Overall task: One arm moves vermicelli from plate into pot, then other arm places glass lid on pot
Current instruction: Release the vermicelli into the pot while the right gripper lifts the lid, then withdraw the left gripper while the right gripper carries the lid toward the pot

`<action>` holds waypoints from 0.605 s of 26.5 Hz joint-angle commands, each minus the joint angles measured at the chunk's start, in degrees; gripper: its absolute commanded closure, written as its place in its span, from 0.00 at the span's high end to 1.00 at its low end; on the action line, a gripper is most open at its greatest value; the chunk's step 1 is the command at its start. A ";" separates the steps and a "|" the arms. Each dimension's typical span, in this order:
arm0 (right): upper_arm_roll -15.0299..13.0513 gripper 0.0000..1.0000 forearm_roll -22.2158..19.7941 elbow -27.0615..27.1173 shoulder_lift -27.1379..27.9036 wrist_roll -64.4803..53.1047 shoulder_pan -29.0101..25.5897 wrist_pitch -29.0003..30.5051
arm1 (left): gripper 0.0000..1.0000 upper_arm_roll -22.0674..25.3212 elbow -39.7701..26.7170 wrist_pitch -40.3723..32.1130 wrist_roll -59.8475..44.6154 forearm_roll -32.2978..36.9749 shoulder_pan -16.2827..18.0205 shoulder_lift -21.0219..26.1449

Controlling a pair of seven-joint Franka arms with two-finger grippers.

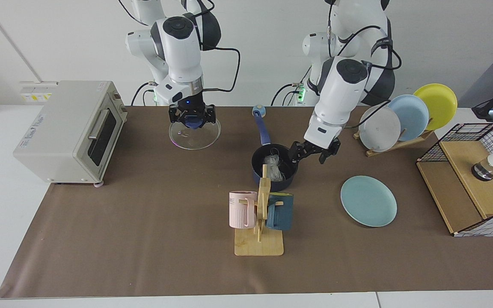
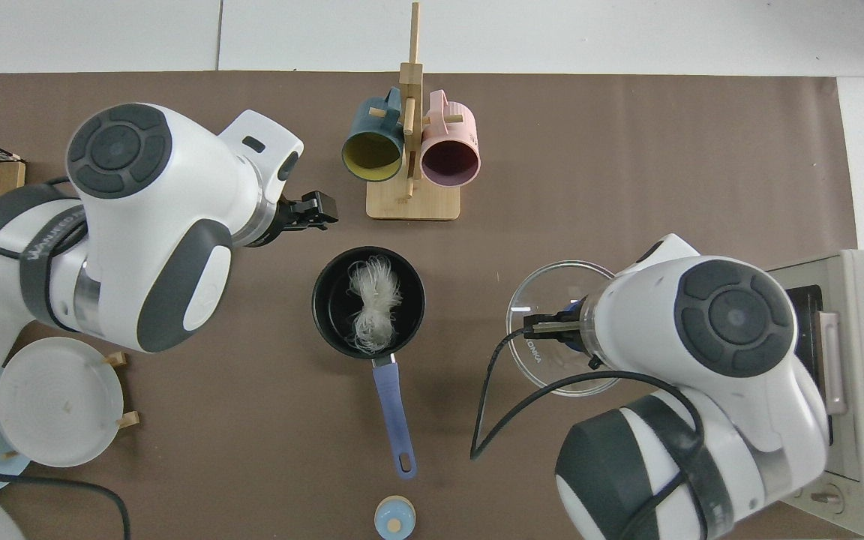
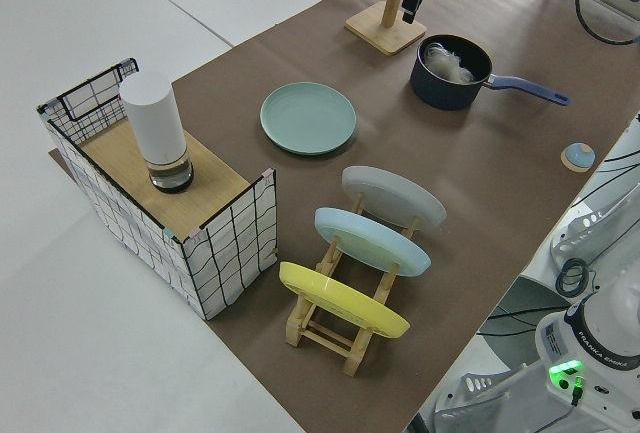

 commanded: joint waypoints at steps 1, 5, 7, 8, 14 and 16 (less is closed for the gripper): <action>4.08 0.00 0.30 -1.45 0.99 9.23 -0.40 4.28 | 1.00 2.16 0.74 -5.07 5.49 2.69 -0.24 -3.54; 7.95 0.00 -0.57 0.48 3.01 14.60 -0.31 5.16 | 1.00 5.85 0.56 -8.24 12.25 2.08 -0.07 -6.62; 10.05 0.00 -0.92 2.59 6.00 19.60 -0.22 6.04 | 1.00 8.04 0.30 -10.61 16.21 1.82 -0.06 -8.46; 11.28 0.00 -2.23 4.34 8.27 23.28 -0.14 6.21 | 1.00 8.84 0.30 -11.92 18.14 1.73 -0.07 -9.17; 13.58 0.00 -11.82 13.93 19.18 36.48 3.81 3.67 | 1.00 12.80 0.12 -14.66 24.39 1.73 0.02 -10.58; 13.67 0.00 -12.26 17.17 22.34 38.86 6.27 3.58 | 1.00 13.41 -0.14 -14.75 25.71 1.73 0.02 -10.85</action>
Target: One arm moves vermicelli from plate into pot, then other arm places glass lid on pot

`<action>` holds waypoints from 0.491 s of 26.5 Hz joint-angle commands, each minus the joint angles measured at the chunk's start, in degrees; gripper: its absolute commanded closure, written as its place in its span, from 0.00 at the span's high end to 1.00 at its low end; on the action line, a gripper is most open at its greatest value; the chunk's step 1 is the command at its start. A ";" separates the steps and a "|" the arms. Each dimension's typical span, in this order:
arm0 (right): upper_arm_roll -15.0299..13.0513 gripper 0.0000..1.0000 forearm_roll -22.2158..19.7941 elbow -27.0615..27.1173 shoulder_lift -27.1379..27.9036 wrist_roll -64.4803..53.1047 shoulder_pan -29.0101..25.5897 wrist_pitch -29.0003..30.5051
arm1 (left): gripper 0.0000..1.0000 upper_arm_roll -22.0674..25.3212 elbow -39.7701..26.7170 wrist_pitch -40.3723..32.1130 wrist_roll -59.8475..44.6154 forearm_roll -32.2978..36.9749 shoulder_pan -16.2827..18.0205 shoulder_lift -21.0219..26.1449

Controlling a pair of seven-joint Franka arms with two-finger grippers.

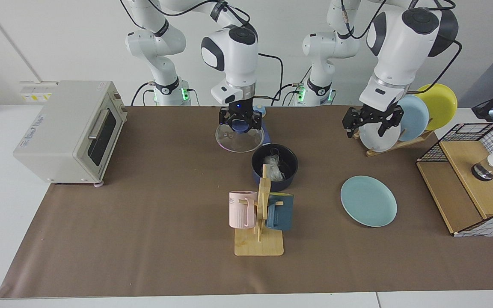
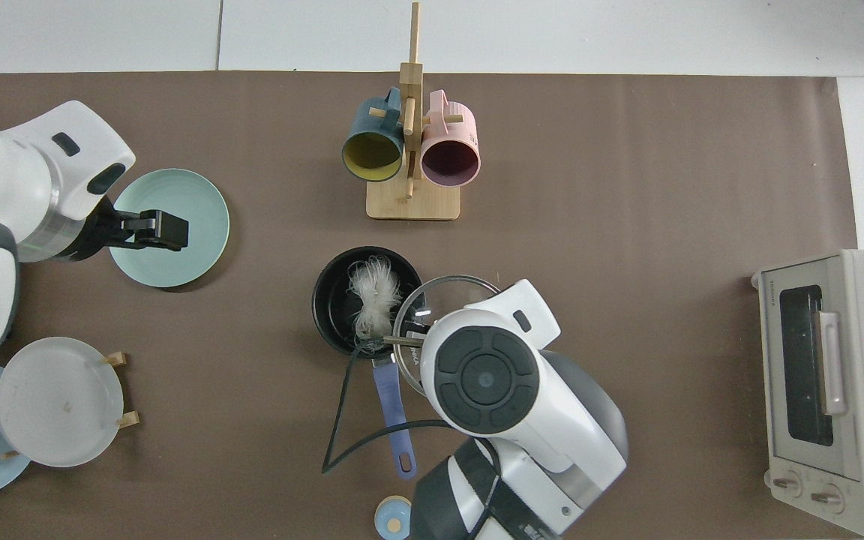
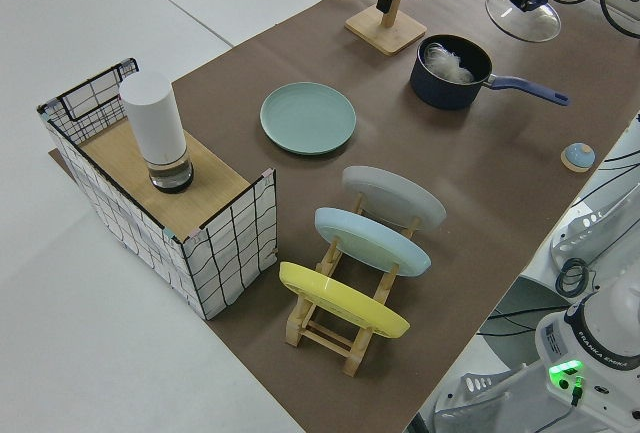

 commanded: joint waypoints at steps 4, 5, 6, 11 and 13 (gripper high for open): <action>0.66 0.00 -7.16 17.71 16.22 12.31 5.47 -4.40 | 1.00 2.64 -1.53 -0.80 4.59 0.26 -0.15 -1.16; 0.66 0.00 -7.69 20.17 17.80 13.28 6.08 -5.45 | 1.00 2.73 -1.53 -0.79 4.59 0.26 -0.15 -1.16; 0.66 0.00 -7.96 22.28 19.21 13.72 6.78 -6.33 | 1.00 2.73 -1.53 -0.71 4.51 0.26 -0.15 -1.16; 0.31 0.00 -10.07 27.22 23.79 16.71 9.69 -6.61 | 1.00 2.82 -1.53 -0.18 3.63 -5.62 0.29 -1.16; 0.40 0.00 -10.69 28.01 25.11 18.38 9.87 -6.26 | 1.00 3.08 -1.53 -0.18 3.80 -6.60 0.64 -1.16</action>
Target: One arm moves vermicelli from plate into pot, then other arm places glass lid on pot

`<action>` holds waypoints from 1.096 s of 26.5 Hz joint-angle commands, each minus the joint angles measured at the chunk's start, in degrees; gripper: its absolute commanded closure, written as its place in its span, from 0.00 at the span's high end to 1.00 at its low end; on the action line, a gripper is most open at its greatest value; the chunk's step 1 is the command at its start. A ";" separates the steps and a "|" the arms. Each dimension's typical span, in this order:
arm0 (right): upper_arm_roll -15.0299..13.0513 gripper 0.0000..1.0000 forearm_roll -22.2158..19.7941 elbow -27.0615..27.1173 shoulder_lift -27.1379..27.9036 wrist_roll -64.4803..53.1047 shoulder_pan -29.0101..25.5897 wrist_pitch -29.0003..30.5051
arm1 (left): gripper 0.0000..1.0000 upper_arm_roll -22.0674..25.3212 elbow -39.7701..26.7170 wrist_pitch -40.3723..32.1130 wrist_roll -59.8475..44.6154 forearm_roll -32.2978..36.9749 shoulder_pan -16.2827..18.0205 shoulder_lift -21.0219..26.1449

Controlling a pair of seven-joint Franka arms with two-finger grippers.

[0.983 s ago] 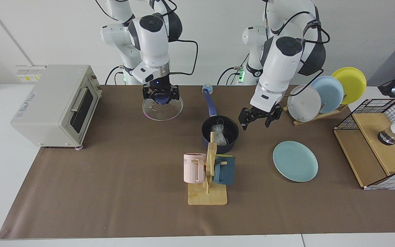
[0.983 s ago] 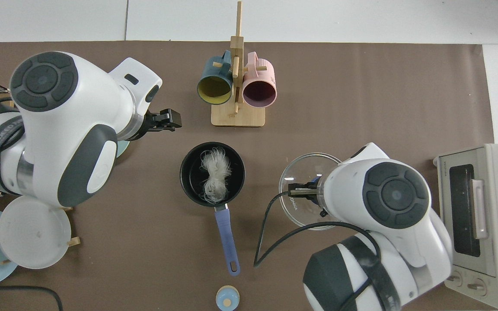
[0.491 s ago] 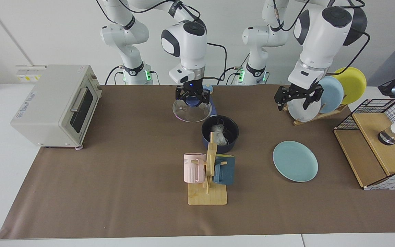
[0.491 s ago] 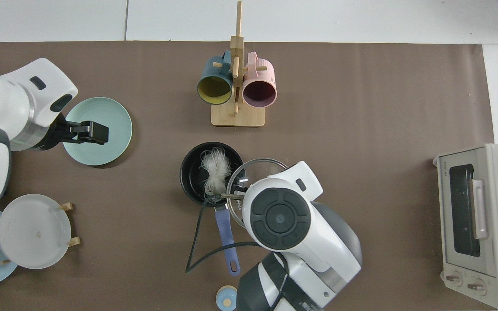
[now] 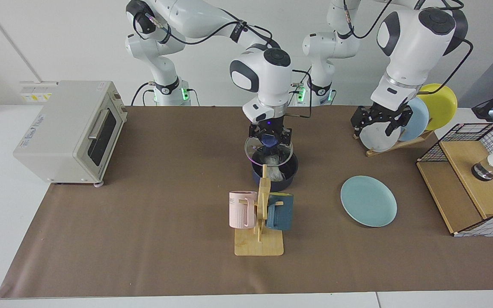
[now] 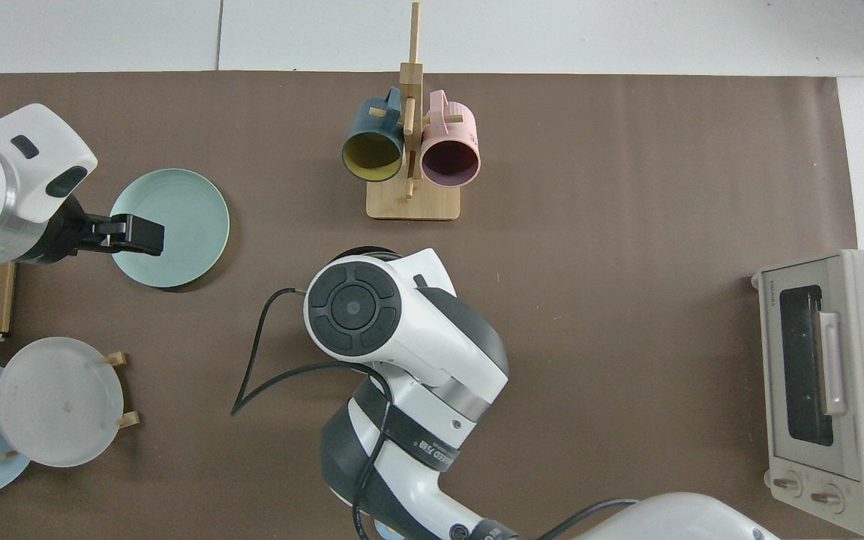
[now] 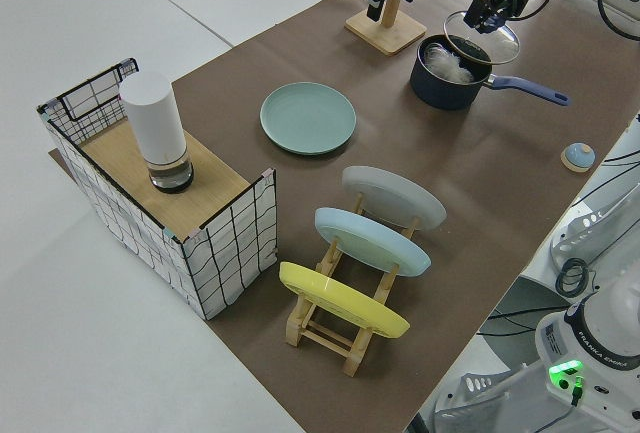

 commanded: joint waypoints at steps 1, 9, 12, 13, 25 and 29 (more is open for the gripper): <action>0.48 0.00 -3.26 7.27 5.94 5.00 1.69 -1.65 | 1.00 0.53 -1.03 0.19 0.24 -3.46 0.71 -0.88; 0.30 0.00 -3.26 10.43 9.11 5.27 1.78 -0.68 | 1.00 0.53 -1.03 0.19 0.50 -3.46 0.71 -0.88; 0.22 0.00 -3.26 11.14 9.72 5.27 2.04 -0.86 | 1.00 0.45 -0.94 0.19 0.50 -3.37 1.06 -0.88; 0.13 0.00 -3.35 11.14 9.90 5.27 2.13 -0.77 | 1.00 0.45 -0.94 0.19 0.76 -3.28 1.59 -0.88; -0.14 0.00 -4.84 11.32 12.27 6.76 3.10 -0.68 | 1.00 -1.05 -0.86 0.36 1.03 -3.11 3.96 -0.71; -0.05 0.00 -4.84 11.23 12.36 6.68 3.10 -1.65 | 1.00 -0.96 -0.77 0.45 0.94 -3.02 4.14 -0.71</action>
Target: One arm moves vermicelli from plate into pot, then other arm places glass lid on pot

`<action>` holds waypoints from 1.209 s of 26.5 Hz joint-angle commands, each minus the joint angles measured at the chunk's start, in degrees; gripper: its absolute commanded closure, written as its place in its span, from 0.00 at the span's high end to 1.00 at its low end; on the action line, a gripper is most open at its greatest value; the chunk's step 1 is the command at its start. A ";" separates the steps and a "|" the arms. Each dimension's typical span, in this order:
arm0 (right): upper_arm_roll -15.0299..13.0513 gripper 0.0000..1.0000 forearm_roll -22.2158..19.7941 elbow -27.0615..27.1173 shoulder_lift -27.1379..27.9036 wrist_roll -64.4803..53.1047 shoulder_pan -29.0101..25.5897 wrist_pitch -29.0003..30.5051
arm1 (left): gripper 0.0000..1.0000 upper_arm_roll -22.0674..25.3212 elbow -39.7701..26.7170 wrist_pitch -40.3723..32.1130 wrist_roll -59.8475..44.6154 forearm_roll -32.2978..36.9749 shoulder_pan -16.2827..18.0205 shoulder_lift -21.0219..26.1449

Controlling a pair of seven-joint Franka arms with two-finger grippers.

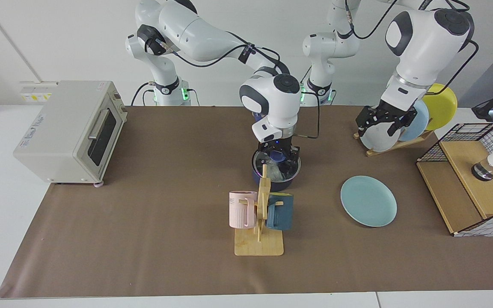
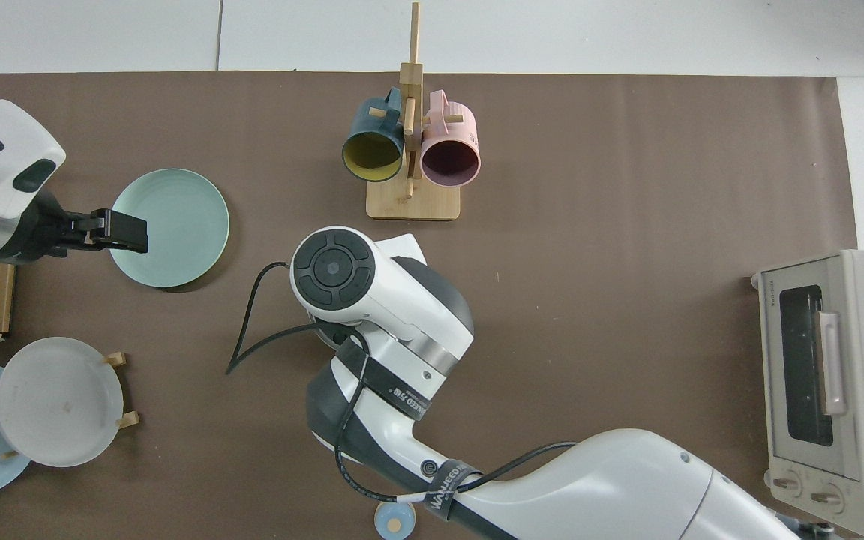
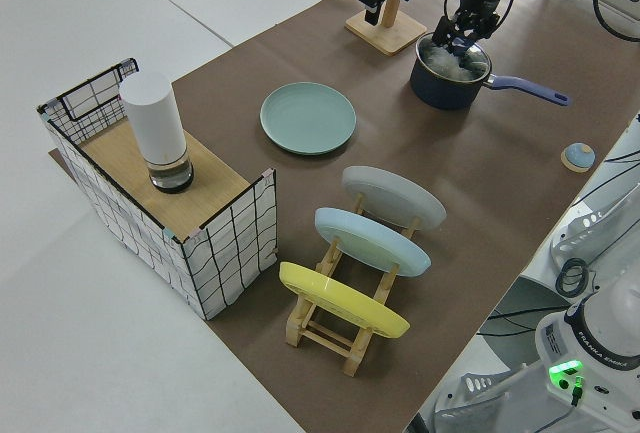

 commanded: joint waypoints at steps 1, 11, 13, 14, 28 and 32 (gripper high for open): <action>0.25 0.00 -1.71 1.82 1.47 2.20 0.64 -1.75 | 1.00 -0.56 -0.77 0.40 0.65 -0.57 1.18 -0.71; 0.42 0.00 -1.62 1.91 1.39 1.85 0.11 -4.57 | 1.00 0.32 -0.51 -2.50 0.21 -0.57 1.27 -0.80; 0.51 0.00 -1.44 1.91 1.47 1.85 0.02 -4.48 | 1.00 -0.03 -0.33 -2.33 0.21 -0.57 1.09 -0.79; 0.51 0.00 -1.44 1.91 1.47 1.76 -0.06 -4.39 | 1.00 -0.29 -0.33 -2.33 0.21 -0.66 1.09 -0.79; 0.51 0.06 -1.00 1.99 1.74 1.93 -0.06 -3.43 | 1.00 0.06 -0.24 -2.24 0.21 -0.66 1.09 -0.88; 0.60 0.06 -0.91 1.99 1.91 2.37 -0.06 -3.34 | 1.00 -0.12 -0.24 -2.24 0.21 -0.57 1.09 -0.88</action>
